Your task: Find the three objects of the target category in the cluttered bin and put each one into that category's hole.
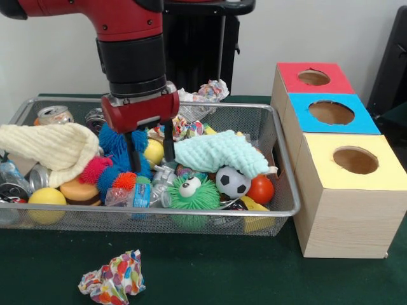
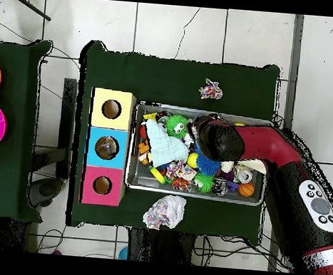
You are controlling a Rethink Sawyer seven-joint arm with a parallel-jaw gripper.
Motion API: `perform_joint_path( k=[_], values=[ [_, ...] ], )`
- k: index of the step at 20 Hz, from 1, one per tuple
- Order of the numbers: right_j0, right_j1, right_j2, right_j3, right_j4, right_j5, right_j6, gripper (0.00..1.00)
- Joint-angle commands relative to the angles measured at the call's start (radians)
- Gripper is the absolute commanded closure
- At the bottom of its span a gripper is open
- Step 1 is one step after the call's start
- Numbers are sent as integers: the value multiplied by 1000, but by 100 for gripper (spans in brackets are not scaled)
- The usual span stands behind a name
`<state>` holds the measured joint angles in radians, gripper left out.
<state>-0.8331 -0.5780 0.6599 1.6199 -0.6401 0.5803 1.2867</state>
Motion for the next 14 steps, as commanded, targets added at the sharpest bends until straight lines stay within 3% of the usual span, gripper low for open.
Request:
perform_joint_path(
  k=[1,14],
  values=[
    [-49,19,31,91,-95,8,-208,0],
    [-10,41,4,73,-209,-26,-137,0]
  ],
)
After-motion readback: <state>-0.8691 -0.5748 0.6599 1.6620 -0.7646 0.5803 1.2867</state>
